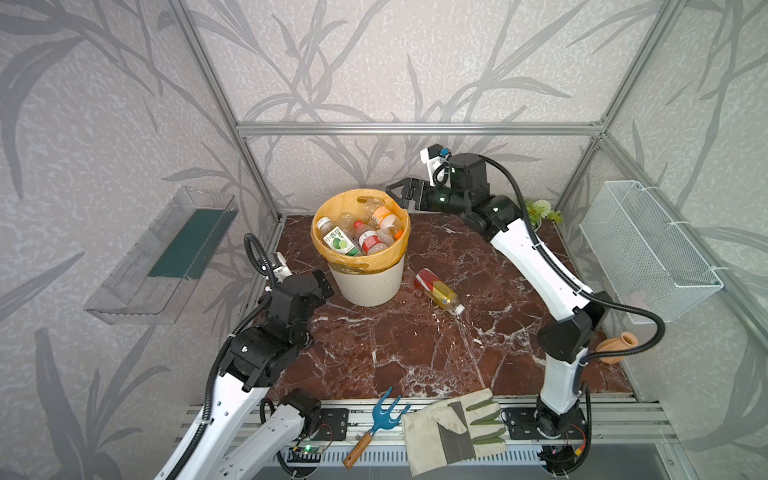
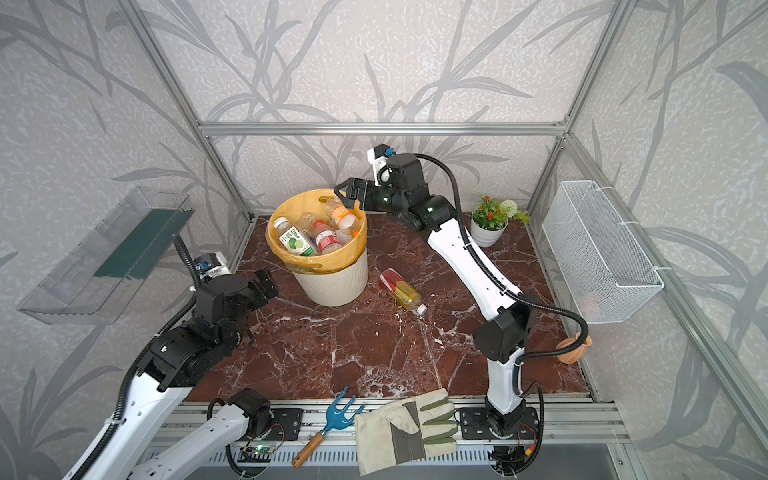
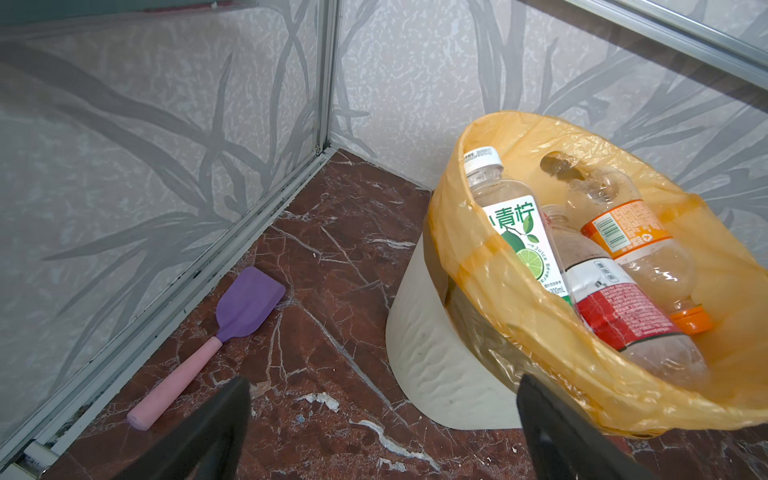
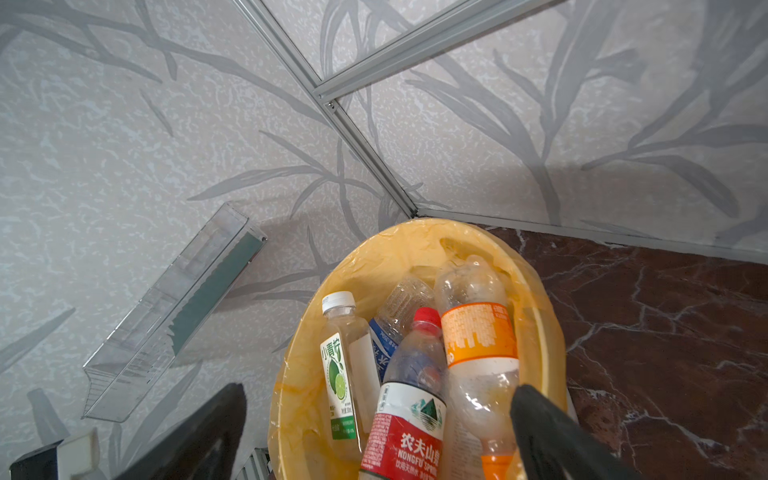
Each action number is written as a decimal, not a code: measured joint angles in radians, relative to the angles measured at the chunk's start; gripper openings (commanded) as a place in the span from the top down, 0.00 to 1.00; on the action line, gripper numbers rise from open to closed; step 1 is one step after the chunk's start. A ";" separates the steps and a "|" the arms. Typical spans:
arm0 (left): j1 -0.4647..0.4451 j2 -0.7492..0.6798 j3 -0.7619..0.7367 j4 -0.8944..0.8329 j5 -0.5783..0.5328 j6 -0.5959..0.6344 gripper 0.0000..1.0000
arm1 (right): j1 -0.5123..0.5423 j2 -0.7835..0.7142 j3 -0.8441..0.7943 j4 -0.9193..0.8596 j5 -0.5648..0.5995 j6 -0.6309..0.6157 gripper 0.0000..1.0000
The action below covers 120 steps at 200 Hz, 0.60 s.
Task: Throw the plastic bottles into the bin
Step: 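Lift the white-capped bottle and carry it over the bin with the right gripper, then lower the right gripper onto the red-and-yellow bottle beside the bin and close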
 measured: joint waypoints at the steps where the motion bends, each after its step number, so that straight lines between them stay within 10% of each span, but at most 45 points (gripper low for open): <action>1: 0.000 0.000 0.000 0.000 0.000 0.000 0.01 | -0.001 -0.005 -0.008 0.004 0.000 0.000 0.01; 120: 0.000 -0.053 -0.019 0.099 0.156 0.068 0.00 | -0.274 -0.616 -0.894 0.103 0.089 -0.256 0.01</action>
